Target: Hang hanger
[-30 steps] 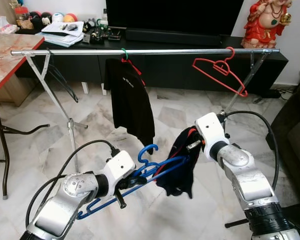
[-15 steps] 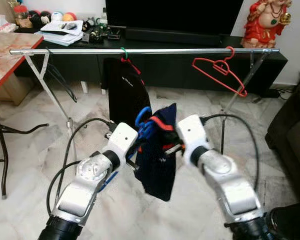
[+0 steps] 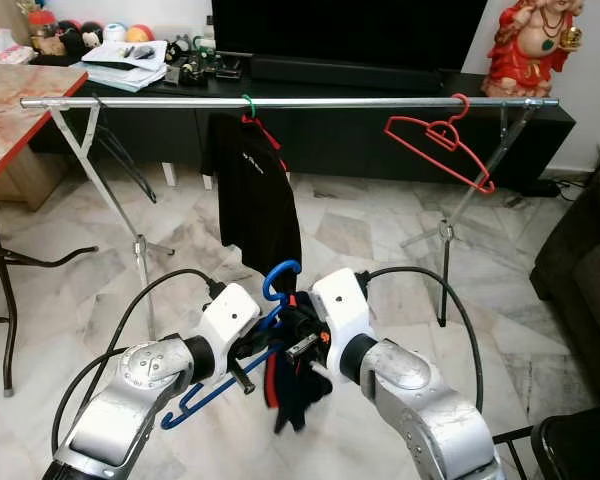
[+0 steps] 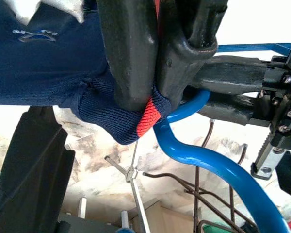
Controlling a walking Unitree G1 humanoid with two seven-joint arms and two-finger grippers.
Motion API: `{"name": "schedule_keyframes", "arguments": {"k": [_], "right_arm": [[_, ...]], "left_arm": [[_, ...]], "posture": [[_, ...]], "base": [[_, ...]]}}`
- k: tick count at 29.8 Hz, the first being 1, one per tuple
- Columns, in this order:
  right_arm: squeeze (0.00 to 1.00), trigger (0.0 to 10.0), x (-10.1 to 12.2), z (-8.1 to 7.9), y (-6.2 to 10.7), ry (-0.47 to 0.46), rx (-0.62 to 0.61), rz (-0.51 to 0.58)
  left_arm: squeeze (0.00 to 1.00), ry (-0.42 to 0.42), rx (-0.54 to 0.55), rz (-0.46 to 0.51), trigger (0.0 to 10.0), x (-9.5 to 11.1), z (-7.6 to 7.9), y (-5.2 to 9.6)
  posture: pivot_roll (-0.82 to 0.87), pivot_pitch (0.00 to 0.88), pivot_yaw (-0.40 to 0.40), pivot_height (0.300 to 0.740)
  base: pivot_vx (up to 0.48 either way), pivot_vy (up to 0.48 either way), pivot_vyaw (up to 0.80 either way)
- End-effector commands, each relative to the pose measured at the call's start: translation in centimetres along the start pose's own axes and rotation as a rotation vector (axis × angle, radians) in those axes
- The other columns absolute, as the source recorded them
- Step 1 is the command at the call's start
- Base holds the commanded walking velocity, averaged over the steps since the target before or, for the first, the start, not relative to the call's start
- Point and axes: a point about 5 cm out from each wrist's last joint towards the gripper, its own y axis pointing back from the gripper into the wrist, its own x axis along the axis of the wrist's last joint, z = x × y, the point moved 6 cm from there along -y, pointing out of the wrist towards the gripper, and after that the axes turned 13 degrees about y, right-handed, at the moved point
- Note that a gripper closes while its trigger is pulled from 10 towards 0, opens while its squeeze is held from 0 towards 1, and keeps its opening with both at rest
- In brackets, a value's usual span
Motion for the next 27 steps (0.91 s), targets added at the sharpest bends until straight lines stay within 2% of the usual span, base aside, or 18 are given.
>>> {"name": "schedule_keyframes", "arguments": {"k": [1,3,4,8,9,11,12,15,16,17,19,20,23,25,26,27], "right_arm": [[0.0,10.0,1.8,0.7,-0.2,0.031,-0.046,0.044],[0.0,10.0,1.8,0.7,-0.1,0.021,-0.049,0.043],[0.0,10.0,2.2,0.1,-0.1,-0.011,-0.035,0.053],[0.0,10.0,3.4,-1.7,-0.1,-0.077,0.022,0.097],[0.0,10.0,3.4,-1.7,-0.1,-0.077,0.022,0.097],[0.0,10.0,4.2,-2.7,0.1,-0.155,0.05,0.128],[0.0,10.0,4.2,-2.7,0.1,-0.155,0.05,0.128],[0.0,10.0,4.8,-4.3,0.2,-0.258,0.095,0.156],[0.0,10.0,4.8,-4.3,0.2,-0.258,0.095,0.156],[0.0,10.0,5.1,-5.4,0.3,-0.271,0.133,0.164],[0.0,10.0,5.1,-6.2,0.4,-0.243,0.164,0.161],[0.0,10.0,4.9,-6.0,0.3,-0.203,0.153,0.15],[0.0,10.0,4.5,-5.1,0.3,-0.168,0.117,0.138],[0.0,10.0,3.9,-1.7,0.3,-0.047,0.008,0.115],[0.0,10.0,3.8,-0.9,0.3,0.005,-0.018,0.107],[0.0,10.0,3.8,-0.9,0.3,0.005,-0.018,0.107]], "left_arm": [[0.0,-0.035,0.019,0.071,10.0,1.5,0.4,-0.7],[0.0,-0.019,0.049,0.094,10.0,1.9,-0.1,-0.8],[0.0,0.012,0.072,0.145,10.0,3.0,-0.4,-0.9],[0.0,0.049,-0.029,0.171,10.0,3.7,1.4,-1.3],[0.0,0.049,-0.029,0.171,10.0,3.7,1.4,-1.3],[0.0,0.069,-0.113,0.167,10.0,3.6,3.1,-1.6],[0.0,0.069,-0.113,0.167,10.0,3.6,3.1,-1.6],[0.0,0.099,-0.152,0.166,10.0,3.5,3.8,-1.6],[0.0,0.099,-0.152,0.166,10.0,3.5,3.8,-1.6],[0.0,0.098,-0.163,0.156,10.0,3.3,4.1,-1.6],[0.0,0.098,-0.175,0.15,10.0,3.2,4.3,-1.6],[0.0,0.103,-0.181,0.145,10.0,3.1,4.3,-1.5],[0.0,0.107,-0.187,0.137,10.0,2.9,4.4,-1.4],[0.0,0.121,-0.208,0.107,10.0,2.2,4.8,-1.3],[0.0,0.12,-0.22,0.094,10.0,2.0,5.0,-1.3],[0.0,0.12,-0.22,0.094,10.0,2.0,5.0,-1.3]], "posture": [[0.0,0.132,-0.071,0.74],[0.0,0.131,-0.071,0.74],[0.0,0.13,-0.068,0.74],[0.0,0.125,-0.061,0.74],[0.0,0.125,-0.061,0.74],[-0.01,0.123,-0.052,0.74],[-0.01,0.123,-0.052,0.74],[-0.01,0.124,-0.048,0.74],[-0.01,0.124,-0.048,0.74],[-0.01,0.124,-0.048,0.74],[-0.01,0.128,-0.046,0.74],[-0.01,0.132,-0.045,0.74],[0.0,0.132,-0.046,0.74],[-0.01,0.136,-0.047,0.74],[-0.01,0.138,-0.048,0.74],[-0.01,0.138,-0.048,0.74]], "base": [[0.0,0.0,0.0],[0.0,0.0,0.0],[0.0,0.0,0.0],[0.0,0.0,0.0],[0.0,0.0,0.0],[0.0,0.0,0.0],[0.0,0.0,0.0],[0.0,0.0,0.0],[0.0,0.0,0.0],[0.0,0.0,0.0],[0.0,0.0,0.0],[0.0,0.0,0.0],[0.0,0.0,0.0],[0.0,0.0,0.0],[0.0,0.0,0.0],[0.0,0.0,0.0]]}}
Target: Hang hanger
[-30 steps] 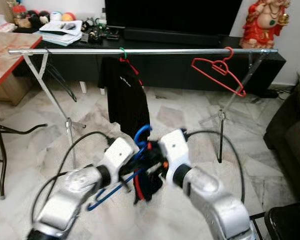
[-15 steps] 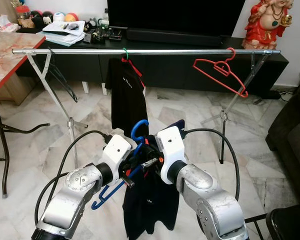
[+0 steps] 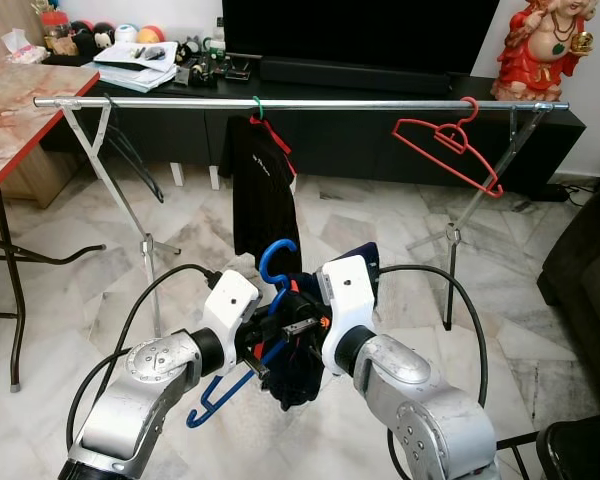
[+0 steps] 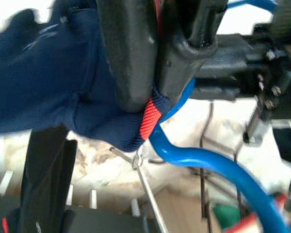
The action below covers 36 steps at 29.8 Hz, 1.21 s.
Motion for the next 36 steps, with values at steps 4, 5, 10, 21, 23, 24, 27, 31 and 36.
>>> {"name": "schedule_keyframes", "arguments": {"k": [4,5,10,21,23,24,27,31,36], "right_arm": [[0.0,10.0,2.8,1.8,-0.4,0.171,-0.039,0.084],[0.0,10.0,2.8,2.3,-0.4,0.176,-0.057,0.083],[0.0,10.0,2.1,4.2,-0.5,0.143,-0.12,0.061],[0.0,10.0,1.2,8.8,0.4,0.062,-0.238,0.049],[0.0,10.0,1.1,9.7,0.6,0.065,-0.263,0.044],[0.0,10.0,1.1,9.9,0.6,0.065,-0.272,0.042],[0.0,10.0,1.0,11.7,1.1,0.083,-0.328,0.032],[0.0,10.0,1.0,12.3,1.3,0.073,-0.341,0.037],[0.0,10.0,2.1,10.9,1.3,-0.002,-0.208,0.104]], "left_arm": [[0.0,-0.019,-0.23,-0.044,10.0,-0.6,5.0,-0.7],[0.0,-0.018,-0.227,-0.05,10.0,-0.7,5.0,-0.6],[0.0,-0.025,-0.208,-0.085,10.0,-1.3,4.4,-0.2],[0.0,-0.064,-0.224,-0.186,10.0,-2.8,4.4,0.6],[0.0,-0.061,-0.221,-0.192,10.0,-3.0,4.4,0.8],[0.0,-0.061,-0.221,-0.196,10.0,-3.1,4.4,0.8],[0.0,-0.071,-0.237,-0.228,10.0,-3.7,4.6,1.4],[0.0,-0.068,-0.248,-0.238,10.0,-3.8,4.6,1.8],[0.0,-0.086,-0.252,-0.263,10.0,-4.1,4.2,2.1]], "posture": [[-0.01,0.141,-0.048,0.74],[-0.01,0.141,-0.048,0.74],[0.0,0.146,-0.047,0.74],[0.0,0.156,-0.067,0.74],[0.0,0.157,-0.069,0.74],[0.0,0.156,-0.071,0.74],[0.01,0.157,-0.074,0.74],[0.0,0.157,-0.074,0.74],[0.0,0.154,-0.071,0.74]], "base": [[0.0,0.0,0.0],[0.0,0.0,0.0],[0.0,0.0,0.0],[0.0,0.0,0.0],[0.0,0.0,0.0],[0.0,0.0,0.0],[0.0,0.0,0.0],[0.0,0.0,0.0],[0.0,0.0,0.0]]}}
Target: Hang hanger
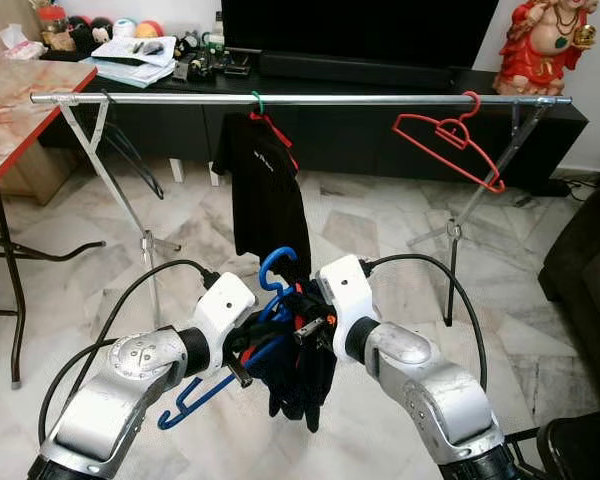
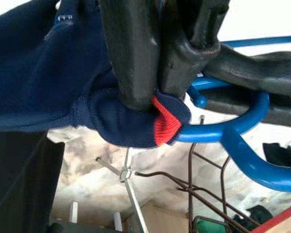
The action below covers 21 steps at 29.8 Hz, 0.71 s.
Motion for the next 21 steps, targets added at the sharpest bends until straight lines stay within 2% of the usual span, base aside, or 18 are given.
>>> {"name": "schedule_keyframes", "arguments": {"k": [1,2,3,5,8,10,12,17,20,21], "right_arm": [[0.0,10.0,3.7,7.4,3.2,0.032,-0.264,0.113],[0.0,10.0,3.7,7.4,3.2,0.032,-0.264,0.113],[0.0,10.0,3.4,6.4,3.4,0.115,-0.182,0.088],[0.0,10.0,2.8,5.4,3.7,0.213,-0.095,0.055],[0.0,10.0,2.3,4.9,3.9,0.26,-0.028,0.029],[0.0,10.0,1.4,4.0,4.3,0.361,0.059,-0.01],[0.0,10.0,0.7,3.3,4.6,0.422,0.13,-0.035],[0.0,10.0,0.9,3.3,4.6,0.408,0.138,-0.024],[0.0,10.0,1.0,3.2,4.4,0.384,0.13,-0.016],[0.0,10.0,1.1,3.1,4.3,0.377,0.126,-0.013]], "left_arm": [[0.0,0.032,-0.262,-0.132,10.0,-3.6,5.0,-0.2],[0.0,0.032,-0.262,-0.132,10.0,-3.6,5.0,-0.2],[0.0,0.008,-0.257,-0.151,10.0,-4.0,4.7,0.1],[0.0,-0.038,-0.257,-0.169,10.0,-4.3,4.3,0.4],[0.0,-0.048,-0.259,-0.181,10.0,-4.5,4.0,0.7],[0.0,-0.058,-0.261,-0.184,10.0,-4.5,3.9,0.8],[0.0,-0.064,-0.259,-0.185,10.0,-4.5,3.8,0.9],[0.0,-0.062,-0.229,-0.173,10.0,-4.4,3.5,0.5],[0.0,-0.06,-0.196,-0.113,10.0,-3.5,3.3,-0.4],[0.0,-0.066,-0.154,-0.079,10.0,-2.9,2.8,-0.8]], "posture": [[-0.01,0.153,-0.071,0.74],[-0.01,0.153,-0.071,0.74],[-0.01,0.154,-0.071,0.74],[-0.01,0.155,-0.071,0.74],[-0.01,0.155,-0.071,0.74],[-0.01,0.154,-0.07,0.74],[-0.01,0.153,-0.07,0.74],[-0.01,0.153,-0.069,0.74],[-0.01,0.152,-0.065,0.74],[-0.01,0.152,-0.065,0.74]], "base": [[0.0,0.0,0.0],[0.0,0.0,0.0],[0.0,0.0,0.0],[0.0,0.0,0.0],[0.0,0.0,0.0],[0.0,0.0,0.0],[0.0,0.0,0.0],[0.0,0.0,0.0],[0.0,0.0,0.0],[0.0,0.0,0.0]]}}
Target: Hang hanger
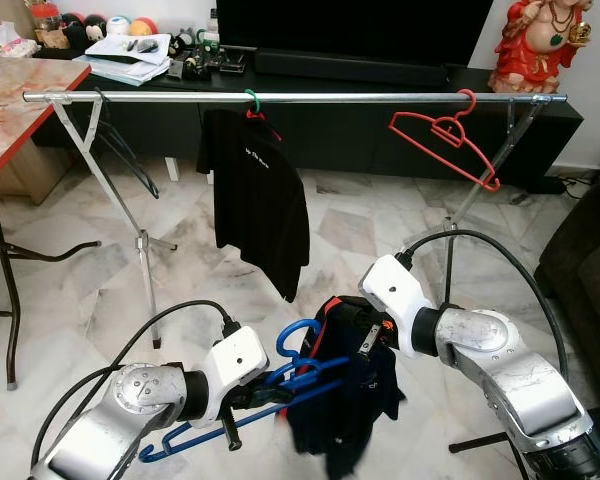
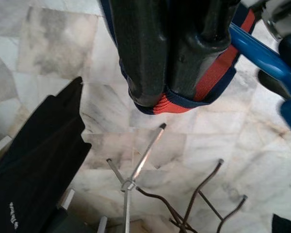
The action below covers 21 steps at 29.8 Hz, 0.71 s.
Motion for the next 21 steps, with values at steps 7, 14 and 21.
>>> {"name": "schedule_keyframes", "arguments": {"k": [7,14,21], "right_arm": [[0.0,10.0,0.9,2.6,0.5,-0.043,-0.167,0.022],[0.0,10.0,2.0,4.6,0.5,-0.167,-0.284,0.093],[0.0,10.0,5.6,-0.1,0.0,-0.115,-0.05,0.238]], "left_arm": [[0.0,-0.025,0.112,0.084,10.0,2.1,-2.0,-0.1],[0.0,-0.004,0.151,0.11,10.0,2.3,-2.6,-0.2],[0.0,0.034,0.149,0.208,10.0,4.0,-2.2,-1.5]], "posture": [[-0.01,0.152,-0.064,0.74],[-0.01,0.152,-0.063,0.74],[-0.02,0.156,-0.065,0.74]], "base": [[0.0,0.0,0.0],[0.0,0.0,0.0],[0.0,0.0,0.0]]}}
